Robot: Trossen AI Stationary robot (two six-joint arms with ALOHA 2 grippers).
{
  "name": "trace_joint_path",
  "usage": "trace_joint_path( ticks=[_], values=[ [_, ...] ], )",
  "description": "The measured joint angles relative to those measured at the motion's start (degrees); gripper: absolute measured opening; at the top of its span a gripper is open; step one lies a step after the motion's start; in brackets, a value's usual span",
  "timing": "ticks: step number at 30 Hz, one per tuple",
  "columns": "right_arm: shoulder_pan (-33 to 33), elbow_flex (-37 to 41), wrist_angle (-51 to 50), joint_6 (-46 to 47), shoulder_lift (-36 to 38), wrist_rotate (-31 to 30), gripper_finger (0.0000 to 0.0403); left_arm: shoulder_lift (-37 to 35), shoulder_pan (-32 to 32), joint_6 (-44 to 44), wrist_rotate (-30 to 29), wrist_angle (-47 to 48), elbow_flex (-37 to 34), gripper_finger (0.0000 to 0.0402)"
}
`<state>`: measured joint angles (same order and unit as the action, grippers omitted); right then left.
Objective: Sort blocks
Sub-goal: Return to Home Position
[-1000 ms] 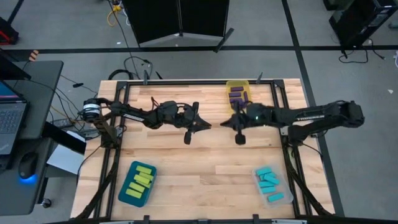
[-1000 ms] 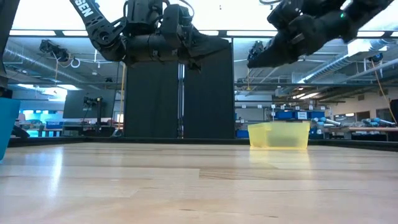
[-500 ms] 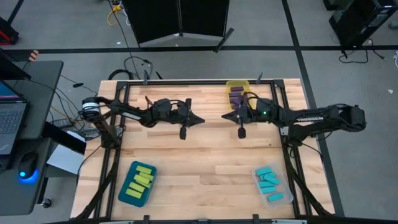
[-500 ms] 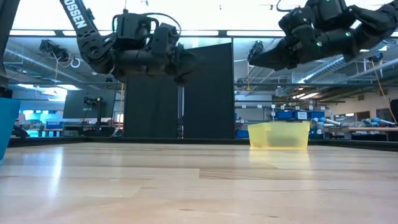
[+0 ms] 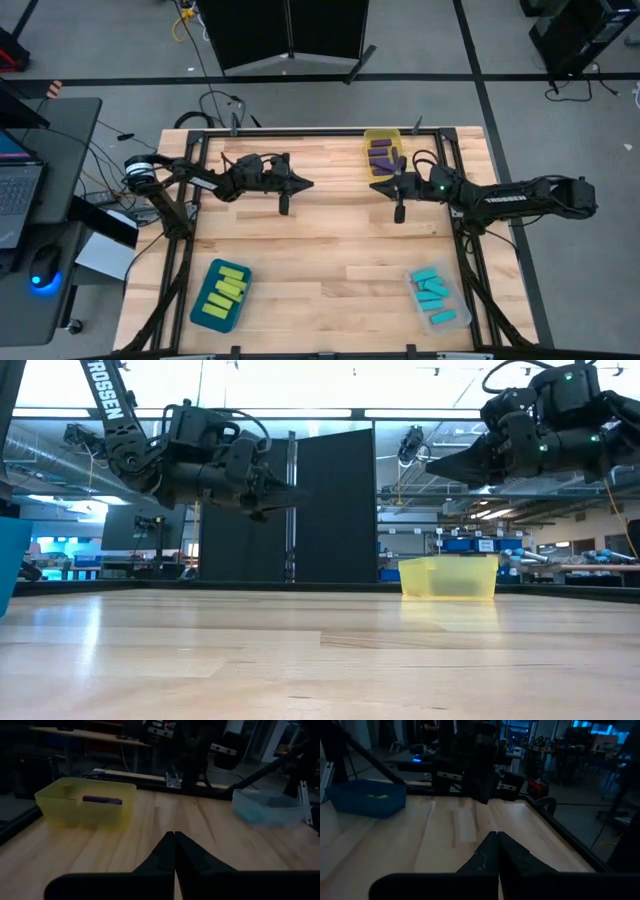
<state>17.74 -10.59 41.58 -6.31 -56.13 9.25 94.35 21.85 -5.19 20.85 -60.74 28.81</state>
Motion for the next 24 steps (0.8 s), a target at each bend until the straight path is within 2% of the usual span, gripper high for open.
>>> trace_joint_path(
  ticks=[8, 13, 16, 21, 24],
  values=[
    [0.0, 0.1, -0.5, -0.5, 0.3, 1.0, 0.0005, 0.1, 0.7, 3.0, -2.2, 3.5, 0.0, 0.0009],
    [0.0, 3.0, -0.5, 0.1, 2.6, 1.1, 0.0005, 0.2, 0.6, 5.8, -1.5, 5.3, -0.1, 0.0009],
    [0.0, 5.5, -0.3, 0.9, 5.8, 1.0, 0.0005, 0.0, 0.7, 6.5, -0.1, 1.4, -2.6, 0.0009],
    [0.0, 9.8, -0.1, 2.2, 12.3, 0.9, 0.0004, -0.8, 1.0, 4.5, 0.1, -11.8, -11.1, 0.0009],
    [0.0, 10.2, -3.8, 2.3, 16.0, -0.3, 0.0004, -0.8, 1.0, 2.0, -0.4, -19.2, -15.7, 0.0009]
  ],
)
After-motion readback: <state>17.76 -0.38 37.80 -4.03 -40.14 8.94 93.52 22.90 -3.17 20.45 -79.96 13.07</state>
